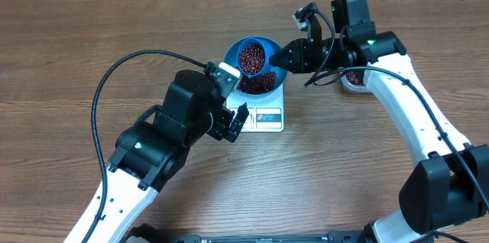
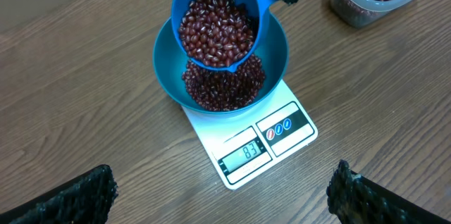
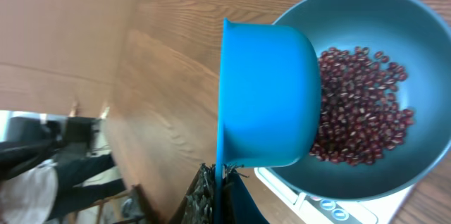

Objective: Scoop item into bowl and weigh 150g on scale
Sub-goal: 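Tilt the scoop to pour beans into the teal bowl, right gripper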

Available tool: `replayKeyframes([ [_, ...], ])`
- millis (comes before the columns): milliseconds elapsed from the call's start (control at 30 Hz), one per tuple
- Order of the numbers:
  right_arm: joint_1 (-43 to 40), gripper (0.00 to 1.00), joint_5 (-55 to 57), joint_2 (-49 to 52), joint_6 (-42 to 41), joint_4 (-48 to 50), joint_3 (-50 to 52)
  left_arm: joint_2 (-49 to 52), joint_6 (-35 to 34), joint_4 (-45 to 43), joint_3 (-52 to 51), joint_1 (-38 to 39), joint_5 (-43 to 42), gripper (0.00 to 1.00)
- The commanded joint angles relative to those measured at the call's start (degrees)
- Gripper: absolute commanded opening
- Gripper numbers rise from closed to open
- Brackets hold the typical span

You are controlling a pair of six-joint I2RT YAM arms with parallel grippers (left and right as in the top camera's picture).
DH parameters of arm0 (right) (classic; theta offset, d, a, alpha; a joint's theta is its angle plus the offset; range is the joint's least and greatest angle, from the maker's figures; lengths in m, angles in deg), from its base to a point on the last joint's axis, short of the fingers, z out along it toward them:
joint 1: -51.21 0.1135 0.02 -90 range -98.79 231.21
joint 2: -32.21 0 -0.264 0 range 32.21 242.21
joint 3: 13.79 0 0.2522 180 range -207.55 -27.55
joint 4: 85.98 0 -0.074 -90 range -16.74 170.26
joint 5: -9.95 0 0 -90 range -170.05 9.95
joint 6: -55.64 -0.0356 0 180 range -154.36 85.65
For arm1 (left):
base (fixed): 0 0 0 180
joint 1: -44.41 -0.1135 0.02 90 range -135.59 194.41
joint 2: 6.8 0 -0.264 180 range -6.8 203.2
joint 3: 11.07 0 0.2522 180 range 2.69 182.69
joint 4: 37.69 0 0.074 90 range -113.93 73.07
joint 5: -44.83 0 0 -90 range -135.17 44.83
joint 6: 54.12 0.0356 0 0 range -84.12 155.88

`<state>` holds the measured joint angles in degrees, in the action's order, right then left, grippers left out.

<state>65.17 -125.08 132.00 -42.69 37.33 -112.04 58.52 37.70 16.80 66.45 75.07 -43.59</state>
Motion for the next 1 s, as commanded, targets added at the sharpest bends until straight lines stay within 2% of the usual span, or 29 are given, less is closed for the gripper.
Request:
replayKeyframes([
  [0,1.2,0.04,5.1,-2.1,-0.7,1.0,-1.9,-0.1,-0.3,0.0,0.0,-0.3,0.3,0.99],
  [967,12.8,0.04,38.5,-2.1,-0.7,3.1,-1.9,-0.1,-0.3,0.0,0.0,-0.3,0.3,1.0],
])
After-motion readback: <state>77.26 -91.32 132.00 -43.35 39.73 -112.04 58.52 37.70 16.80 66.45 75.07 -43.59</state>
